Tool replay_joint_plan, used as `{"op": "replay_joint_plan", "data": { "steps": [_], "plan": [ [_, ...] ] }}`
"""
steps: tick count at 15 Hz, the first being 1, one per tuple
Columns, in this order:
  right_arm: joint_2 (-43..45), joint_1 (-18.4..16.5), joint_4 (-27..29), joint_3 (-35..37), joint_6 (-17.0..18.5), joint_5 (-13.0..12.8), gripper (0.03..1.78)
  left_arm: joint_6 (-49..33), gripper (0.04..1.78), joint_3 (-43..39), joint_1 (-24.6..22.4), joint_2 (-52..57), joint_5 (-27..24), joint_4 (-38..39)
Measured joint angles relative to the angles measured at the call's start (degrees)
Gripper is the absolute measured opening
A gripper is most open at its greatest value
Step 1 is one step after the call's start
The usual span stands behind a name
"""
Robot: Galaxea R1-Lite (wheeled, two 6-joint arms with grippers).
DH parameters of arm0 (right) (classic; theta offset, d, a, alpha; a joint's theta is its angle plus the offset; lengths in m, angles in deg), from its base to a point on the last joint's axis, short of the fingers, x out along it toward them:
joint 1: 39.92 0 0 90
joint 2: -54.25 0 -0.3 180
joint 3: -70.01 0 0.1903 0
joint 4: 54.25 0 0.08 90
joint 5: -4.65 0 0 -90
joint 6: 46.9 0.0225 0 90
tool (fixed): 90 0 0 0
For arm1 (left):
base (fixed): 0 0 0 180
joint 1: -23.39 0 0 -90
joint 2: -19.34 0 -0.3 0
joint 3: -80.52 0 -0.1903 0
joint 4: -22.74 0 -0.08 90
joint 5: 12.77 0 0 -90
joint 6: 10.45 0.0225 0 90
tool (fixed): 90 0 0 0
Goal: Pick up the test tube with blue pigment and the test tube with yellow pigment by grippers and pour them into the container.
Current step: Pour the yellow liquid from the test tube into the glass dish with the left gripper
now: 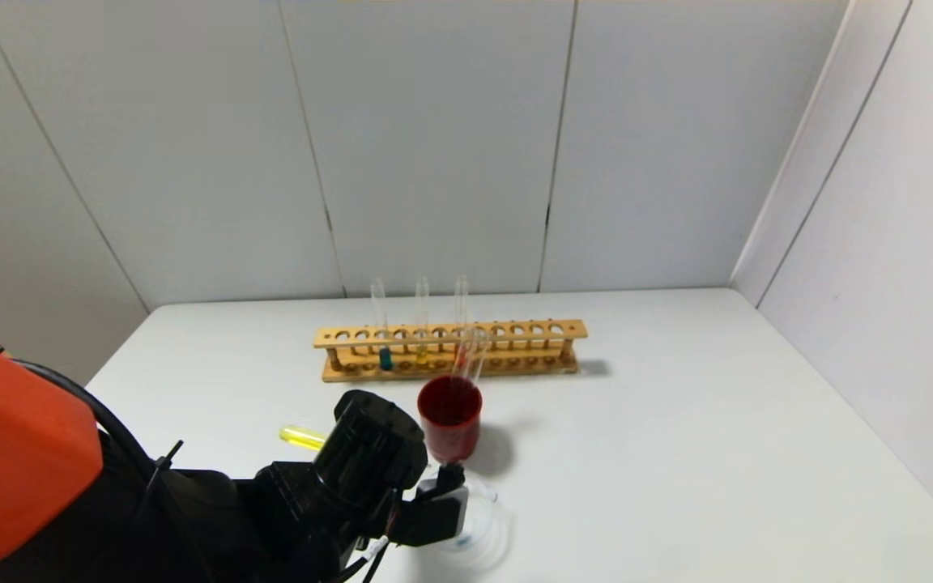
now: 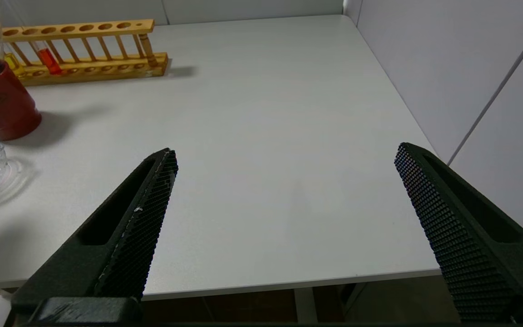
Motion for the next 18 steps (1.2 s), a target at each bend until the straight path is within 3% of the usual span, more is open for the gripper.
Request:
{"op": "replay_joint_plan", "data": {
  "steps": [18],
  "plan": [
    [0.0,0.0,0.0,0.0,0.0,0.02,1.75,2.74,0.31,2.32,0.61,-2.45,1.32,-0.09]
  ]
}}
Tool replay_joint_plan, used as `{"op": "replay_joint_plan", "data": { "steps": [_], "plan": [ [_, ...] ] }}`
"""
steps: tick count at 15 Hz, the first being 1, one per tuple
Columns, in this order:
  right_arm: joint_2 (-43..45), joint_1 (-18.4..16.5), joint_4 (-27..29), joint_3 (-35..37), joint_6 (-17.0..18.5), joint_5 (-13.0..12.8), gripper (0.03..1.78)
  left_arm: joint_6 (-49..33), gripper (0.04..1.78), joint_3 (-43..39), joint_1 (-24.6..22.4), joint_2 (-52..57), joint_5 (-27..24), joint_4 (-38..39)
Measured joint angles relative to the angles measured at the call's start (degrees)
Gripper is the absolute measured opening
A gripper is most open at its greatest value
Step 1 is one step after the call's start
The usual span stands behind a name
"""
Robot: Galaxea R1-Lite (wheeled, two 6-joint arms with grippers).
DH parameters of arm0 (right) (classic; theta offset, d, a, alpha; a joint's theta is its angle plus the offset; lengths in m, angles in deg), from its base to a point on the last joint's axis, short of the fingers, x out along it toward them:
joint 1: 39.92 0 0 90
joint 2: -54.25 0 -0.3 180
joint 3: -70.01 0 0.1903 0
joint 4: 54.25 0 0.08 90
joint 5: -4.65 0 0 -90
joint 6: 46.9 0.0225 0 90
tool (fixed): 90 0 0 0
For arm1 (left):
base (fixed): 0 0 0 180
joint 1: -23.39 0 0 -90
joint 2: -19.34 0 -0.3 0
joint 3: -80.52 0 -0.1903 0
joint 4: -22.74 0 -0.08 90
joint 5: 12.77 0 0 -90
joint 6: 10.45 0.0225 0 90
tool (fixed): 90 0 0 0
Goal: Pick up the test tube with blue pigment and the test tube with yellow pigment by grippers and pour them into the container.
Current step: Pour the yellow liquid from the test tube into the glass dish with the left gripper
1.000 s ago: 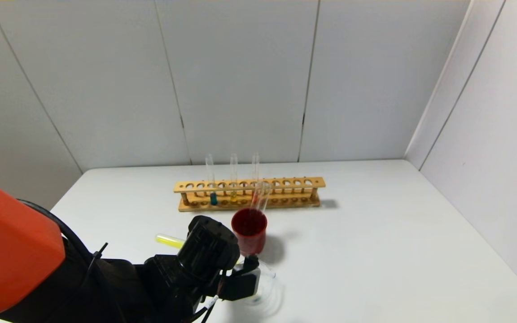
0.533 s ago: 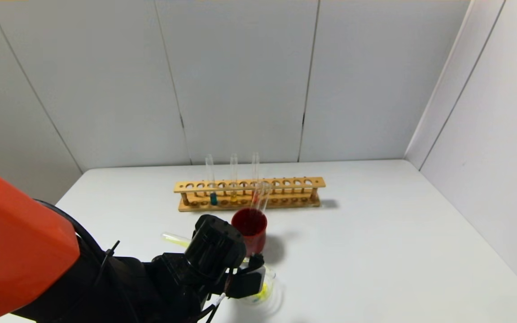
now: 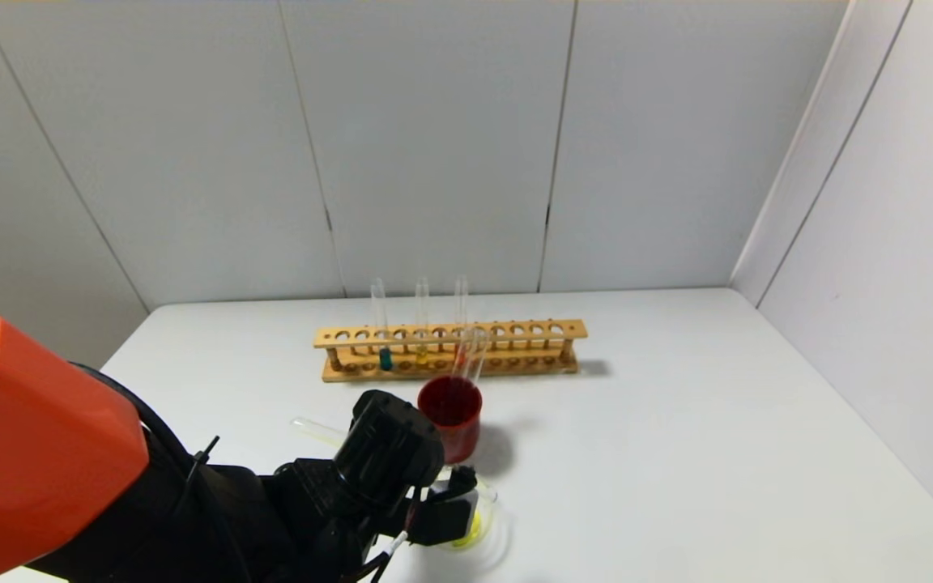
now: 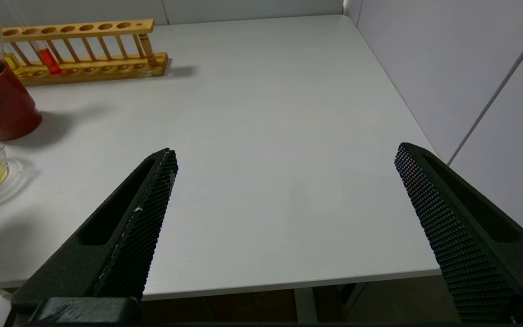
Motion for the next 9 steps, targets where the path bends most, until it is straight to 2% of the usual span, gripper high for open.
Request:
{"op": "replay_joint_plan", "data": {
  "steps": [9],
  "plan": [
    [0.0,0.0,0.0,0.0,0.0,-0.02,1.75,6.47,0.31,1.73,0.49,0.62,0.12,-0.09]
  ]
}}
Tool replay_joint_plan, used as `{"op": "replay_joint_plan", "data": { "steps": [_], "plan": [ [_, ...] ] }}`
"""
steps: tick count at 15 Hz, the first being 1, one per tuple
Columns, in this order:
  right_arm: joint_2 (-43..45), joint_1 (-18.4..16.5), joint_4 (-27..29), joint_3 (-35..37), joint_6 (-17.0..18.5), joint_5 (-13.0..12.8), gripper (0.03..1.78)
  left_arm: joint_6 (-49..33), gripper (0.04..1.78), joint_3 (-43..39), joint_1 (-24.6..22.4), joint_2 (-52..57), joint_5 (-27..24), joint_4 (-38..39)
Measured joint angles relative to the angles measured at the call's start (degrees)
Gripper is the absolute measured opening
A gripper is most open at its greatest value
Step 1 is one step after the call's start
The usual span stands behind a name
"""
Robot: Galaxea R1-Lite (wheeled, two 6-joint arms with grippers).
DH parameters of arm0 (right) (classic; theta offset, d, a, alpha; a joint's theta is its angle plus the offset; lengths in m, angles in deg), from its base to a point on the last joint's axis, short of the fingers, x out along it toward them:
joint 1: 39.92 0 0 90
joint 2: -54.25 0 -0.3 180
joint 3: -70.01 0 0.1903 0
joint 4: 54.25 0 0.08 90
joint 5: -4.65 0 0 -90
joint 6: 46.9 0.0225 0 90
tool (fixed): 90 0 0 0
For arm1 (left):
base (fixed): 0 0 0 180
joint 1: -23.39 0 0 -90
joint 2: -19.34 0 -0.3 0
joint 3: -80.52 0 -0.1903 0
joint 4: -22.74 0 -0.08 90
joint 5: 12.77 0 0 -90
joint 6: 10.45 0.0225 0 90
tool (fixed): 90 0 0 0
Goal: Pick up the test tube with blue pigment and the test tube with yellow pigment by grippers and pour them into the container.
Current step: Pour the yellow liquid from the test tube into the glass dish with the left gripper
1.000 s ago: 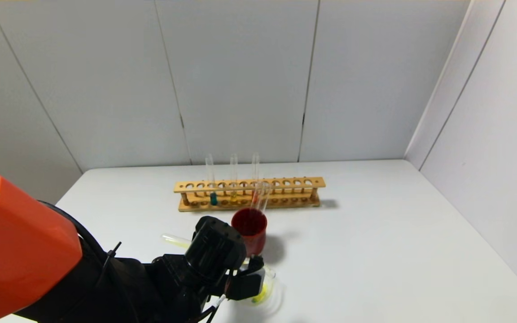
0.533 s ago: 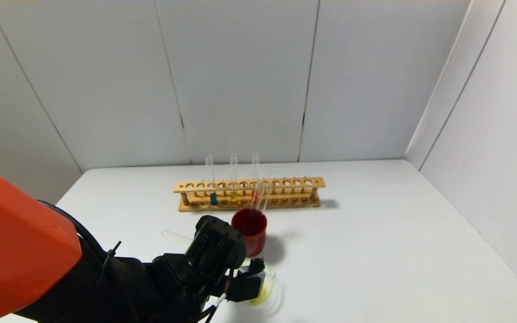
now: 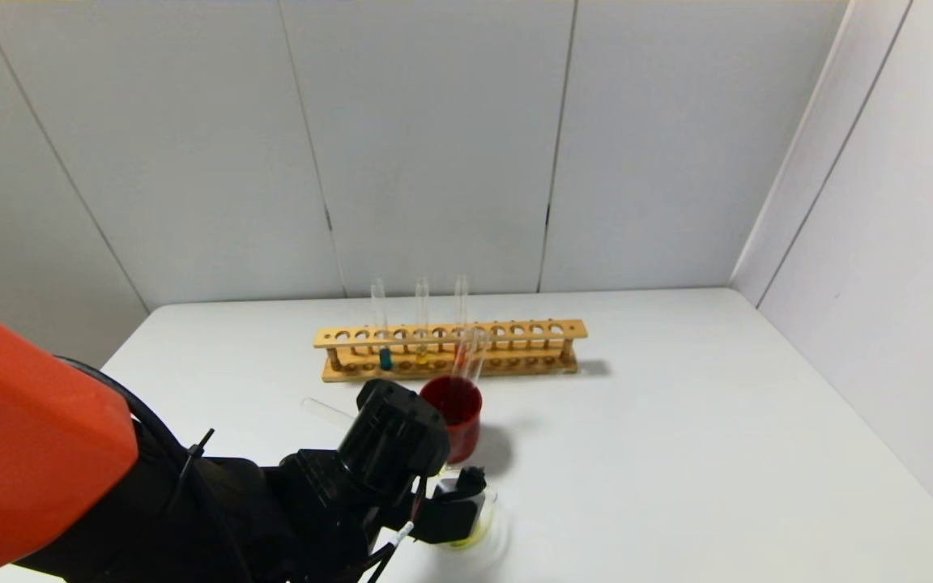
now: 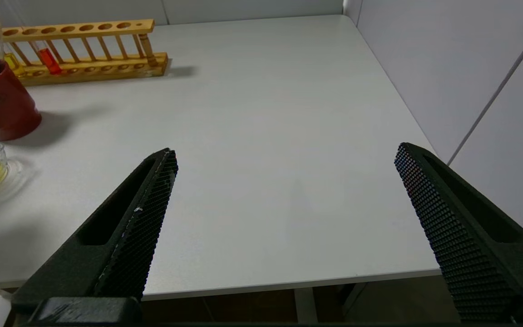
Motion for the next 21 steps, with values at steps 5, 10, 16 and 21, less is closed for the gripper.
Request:
{"op": "replay_joint_plan", "data": {
  "steps": [5,10,16,21],
  "plan": [
    [0.0,0.0,0.0,0.0,0.0,0.02,1.75,2.17,0.31,0.23,0.3,-0.27,1.97,-0.13],
    [0.0,-0.02,0.0,0.0,0.0,0.02,1.75,6.73,0.31,1.19,0.28,-0.27,3.28,-0.13],
    [0.0,0.02,-0.02,0.0,0.0,0.0,1.75,9.18,0.31,1.72,0.28,-1.04,3.61,-0.17],
    [0.0,-0.02,-0.02,0.0,0.0,0.0,1.75,11.0,0.31,1.79,1.13,-1.12,5.53,-0.11]
  ]
}}
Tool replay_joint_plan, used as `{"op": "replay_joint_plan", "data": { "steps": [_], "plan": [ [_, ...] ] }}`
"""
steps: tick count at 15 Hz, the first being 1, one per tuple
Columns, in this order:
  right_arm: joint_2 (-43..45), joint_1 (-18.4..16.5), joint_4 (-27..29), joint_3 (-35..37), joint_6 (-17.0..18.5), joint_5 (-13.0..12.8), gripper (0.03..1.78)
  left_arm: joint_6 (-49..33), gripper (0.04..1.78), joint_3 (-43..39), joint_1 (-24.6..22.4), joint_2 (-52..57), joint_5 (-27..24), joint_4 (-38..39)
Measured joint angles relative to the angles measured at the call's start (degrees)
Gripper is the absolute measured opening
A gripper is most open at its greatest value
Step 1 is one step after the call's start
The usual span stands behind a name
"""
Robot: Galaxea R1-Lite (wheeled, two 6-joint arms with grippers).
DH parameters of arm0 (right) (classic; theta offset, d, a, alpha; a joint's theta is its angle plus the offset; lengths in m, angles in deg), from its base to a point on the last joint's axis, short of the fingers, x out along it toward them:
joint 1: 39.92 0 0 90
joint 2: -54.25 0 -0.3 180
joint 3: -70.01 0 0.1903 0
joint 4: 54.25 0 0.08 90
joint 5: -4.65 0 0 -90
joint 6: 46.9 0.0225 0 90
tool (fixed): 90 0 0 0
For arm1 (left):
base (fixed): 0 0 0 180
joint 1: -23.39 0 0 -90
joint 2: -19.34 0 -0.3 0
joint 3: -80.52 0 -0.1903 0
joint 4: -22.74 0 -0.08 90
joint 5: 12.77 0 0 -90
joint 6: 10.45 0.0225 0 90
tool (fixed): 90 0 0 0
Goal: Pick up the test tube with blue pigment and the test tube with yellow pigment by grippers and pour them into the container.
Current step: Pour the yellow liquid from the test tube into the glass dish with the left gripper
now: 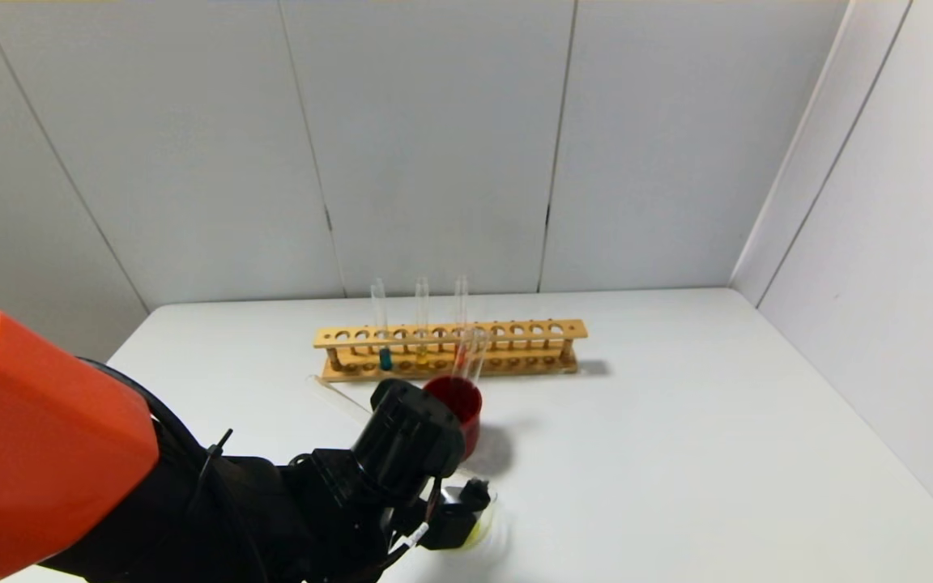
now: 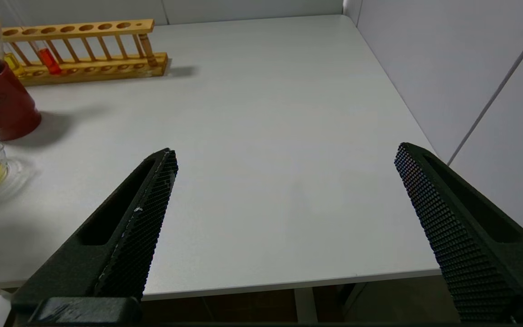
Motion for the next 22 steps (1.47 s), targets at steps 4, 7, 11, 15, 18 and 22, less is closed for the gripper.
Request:
{"op": "replay_joint_plan", "data": {
  "steps": [4,7,11,15,18,22],
  "plan": [
    [0.0,0.02,0.0,0.0,0.0,0.02,1.75,2.38,0.31,-0.1,0.39,0.24,0.94,-0.05],
    [0.0,0.02,0.02,0.0,0.0,0.0,1.75,3.54,0.31,-0.27,0.94,0.38,1.3,-0.05],
    [0.0,0.02,0.02,0.0,0.0,0.02,1.75,6.17,0.31,-0.35,3.04,0.94,2.16,-0.11],
    [0.0,0.02,0.0,0.0,0.0,0.0,1.75,6.29,0.31,-0.05,3.54,0.35,3.94,-0.13],
    [0.0,0.02,0.0,0.0,0.0,0.0,1.75,8.24,0.31,-0.18,3.8,0.49,7.47,-0.13],
    [0.0,0.02,0.02,0.0,0.0,0.02,1.75,10.72,0.31,0.09,5.07,0.61,8.94,-0.06]
  ]
}}
